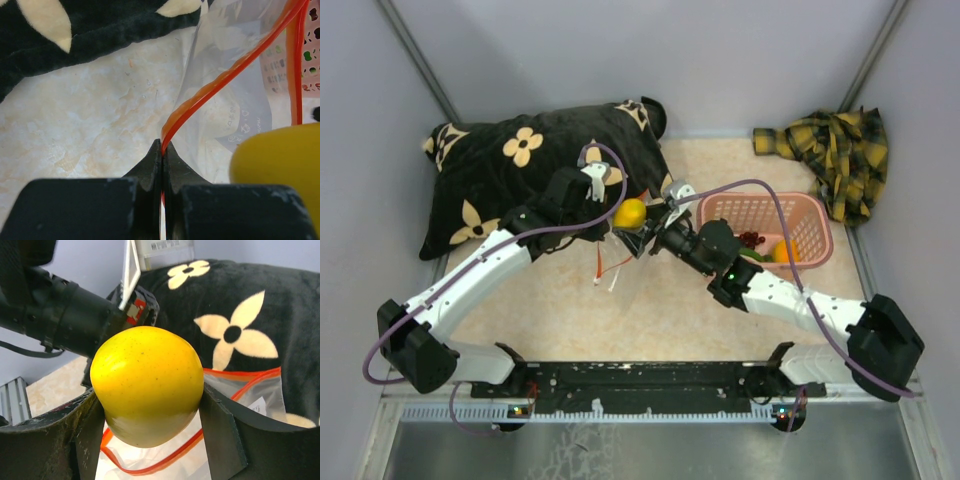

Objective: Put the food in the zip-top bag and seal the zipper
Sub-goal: Place the fake fruit in the zipper food storage bag.

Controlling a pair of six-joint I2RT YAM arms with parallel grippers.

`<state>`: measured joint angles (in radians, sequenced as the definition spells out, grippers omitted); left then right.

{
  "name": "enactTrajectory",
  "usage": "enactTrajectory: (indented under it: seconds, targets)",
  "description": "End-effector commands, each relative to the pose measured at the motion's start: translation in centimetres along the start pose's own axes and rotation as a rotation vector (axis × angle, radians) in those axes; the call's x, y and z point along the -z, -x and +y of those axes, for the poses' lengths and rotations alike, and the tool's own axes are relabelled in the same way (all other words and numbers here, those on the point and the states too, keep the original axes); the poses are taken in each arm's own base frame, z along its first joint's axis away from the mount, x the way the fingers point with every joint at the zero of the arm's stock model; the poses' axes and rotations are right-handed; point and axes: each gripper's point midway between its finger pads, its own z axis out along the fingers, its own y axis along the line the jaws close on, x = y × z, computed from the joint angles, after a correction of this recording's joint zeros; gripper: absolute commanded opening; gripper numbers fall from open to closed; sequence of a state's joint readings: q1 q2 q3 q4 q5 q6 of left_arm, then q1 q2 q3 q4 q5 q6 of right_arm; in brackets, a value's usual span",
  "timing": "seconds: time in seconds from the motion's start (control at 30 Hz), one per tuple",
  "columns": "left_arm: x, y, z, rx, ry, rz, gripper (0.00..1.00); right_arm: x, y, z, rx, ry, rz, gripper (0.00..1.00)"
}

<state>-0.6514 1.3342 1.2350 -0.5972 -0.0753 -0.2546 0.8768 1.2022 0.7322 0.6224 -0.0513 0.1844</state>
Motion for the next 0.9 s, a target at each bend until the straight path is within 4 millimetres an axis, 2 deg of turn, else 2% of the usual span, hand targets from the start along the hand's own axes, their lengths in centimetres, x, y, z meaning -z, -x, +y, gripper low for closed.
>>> enactTrajectory:
  seconds: [0.0, 0.2, 0.33, 0.57, 0.77, 0.87]
  targets:
    - [0.4, 0.8, -0.5, 0.02, -0.039, -0.036, 0.0, -0.6, 0.0, 0.1, 0.009, -0.009, -0.009, 0.32]
    - [0.3, 0.7, -0.7, 0.025, -0.056, -0.028, 0.0, -0.8, -2.8, -1.0, 0.017, -0.058, 0.088, 0.38]
    - [0.3, 0.6, -0.7, 0.025, -0.057, -0.025, 0.0, -0.8, -4.4, -1.5, 0.024, -0.081, 0.179, 0.47]
    - [0.2, 0.5, -0.9, 0.027, -0.071, -0.02, 0.0, -1.0, -4.6, -1.5, 0.029, -0.078, 0.193, 0.63]
    - [0.1, 0.4, -1.4, 0.037, -0.099, -0.013, 0.0, -1.4, -4.0, -1.4, 0.028, -0.08, 0.189, 0.68]
    - [0.1, 0.4, -1.4, 0.045, -0.107, -0.008, 0.0, -1.5, -3.8, -1.3, 0.022, -0.076, 0.187, 0.76]
